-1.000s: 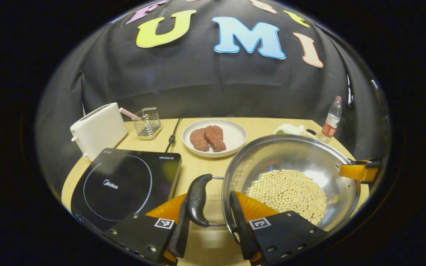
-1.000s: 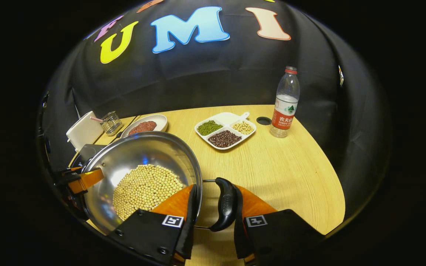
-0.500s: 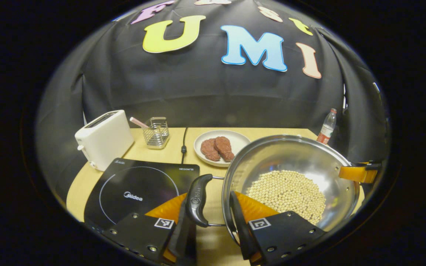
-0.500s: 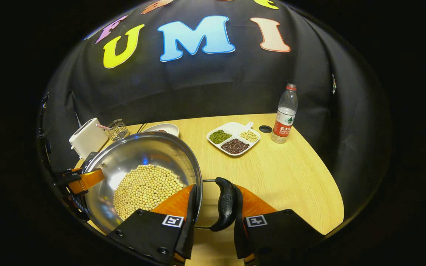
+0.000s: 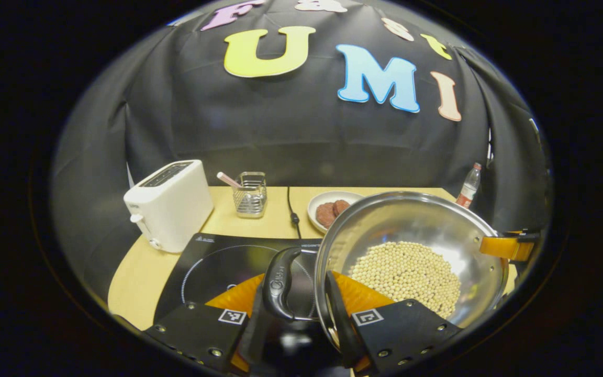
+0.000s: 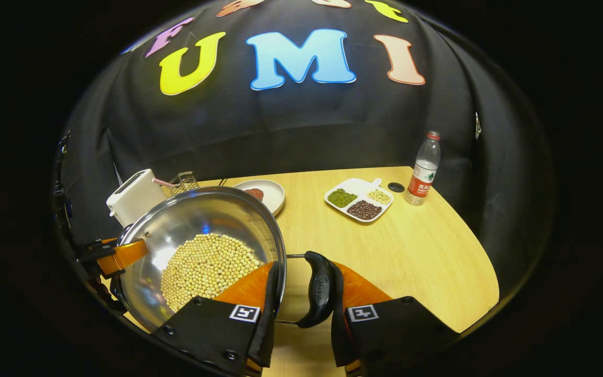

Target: First push the handle of the pot to place it horizontally, then grasp the pot with both hands and set it on the induction cooktop.

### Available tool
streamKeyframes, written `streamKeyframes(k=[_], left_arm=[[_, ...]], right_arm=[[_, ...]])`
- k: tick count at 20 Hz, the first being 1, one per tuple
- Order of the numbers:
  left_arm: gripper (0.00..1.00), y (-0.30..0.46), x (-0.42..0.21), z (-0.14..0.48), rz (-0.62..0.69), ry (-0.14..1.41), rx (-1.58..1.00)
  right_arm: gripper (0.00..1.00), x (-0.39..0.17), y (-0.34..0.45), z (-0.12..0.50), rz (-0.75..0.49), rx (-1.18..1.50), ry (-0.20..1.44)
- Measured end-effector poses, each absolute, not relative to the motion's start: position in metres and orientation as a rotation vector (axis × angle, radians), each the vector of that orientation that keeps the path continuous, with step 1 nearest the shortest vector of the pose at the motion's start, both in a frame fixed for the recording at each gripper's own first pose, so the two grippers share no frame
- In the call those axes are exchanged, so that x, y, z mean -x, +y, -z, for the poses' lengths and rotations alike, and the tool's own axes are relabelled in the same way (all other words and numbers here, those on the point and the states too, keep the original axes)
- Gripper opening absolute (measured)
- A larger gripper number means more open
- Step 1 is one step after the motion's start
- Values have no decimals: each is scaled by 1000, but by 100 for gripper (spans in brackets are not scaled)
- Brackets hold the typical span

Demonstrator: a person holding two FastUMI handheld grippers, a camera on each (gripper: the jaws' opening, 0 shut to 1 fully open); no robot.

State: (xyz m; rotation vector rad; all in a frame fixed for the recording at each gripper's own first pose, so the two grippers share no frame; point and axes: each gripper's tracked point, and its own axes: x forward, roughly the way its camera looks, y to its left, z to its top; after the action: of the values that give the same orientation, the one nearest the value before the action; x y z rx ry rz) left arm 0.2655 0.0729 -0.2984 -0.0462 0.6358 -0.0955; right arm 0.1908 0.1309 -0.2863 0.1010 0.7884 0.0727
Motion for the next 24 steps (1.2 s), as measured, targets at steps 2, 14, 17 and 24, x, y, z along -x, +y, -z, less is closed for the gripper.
streamKeyframes(k=[2, 14, 17, 24], left_arm=[[58, 94, -266, 300, 91, 636, 45], [58, 193, -274, 308, 68, 645, 34], [58, 211, -276, 313, 58, 650, 39], [58, 250, -287, 333, 39, 670, 32]], right_arm=[[47, -191, 148, 288, -77, -104, 792], [43, -196, 242, 293, -105, -115, 797], [47, -200, 259, 298, -113, -112, 799], [47, -209, 295, 311, -131, -115, 822]])
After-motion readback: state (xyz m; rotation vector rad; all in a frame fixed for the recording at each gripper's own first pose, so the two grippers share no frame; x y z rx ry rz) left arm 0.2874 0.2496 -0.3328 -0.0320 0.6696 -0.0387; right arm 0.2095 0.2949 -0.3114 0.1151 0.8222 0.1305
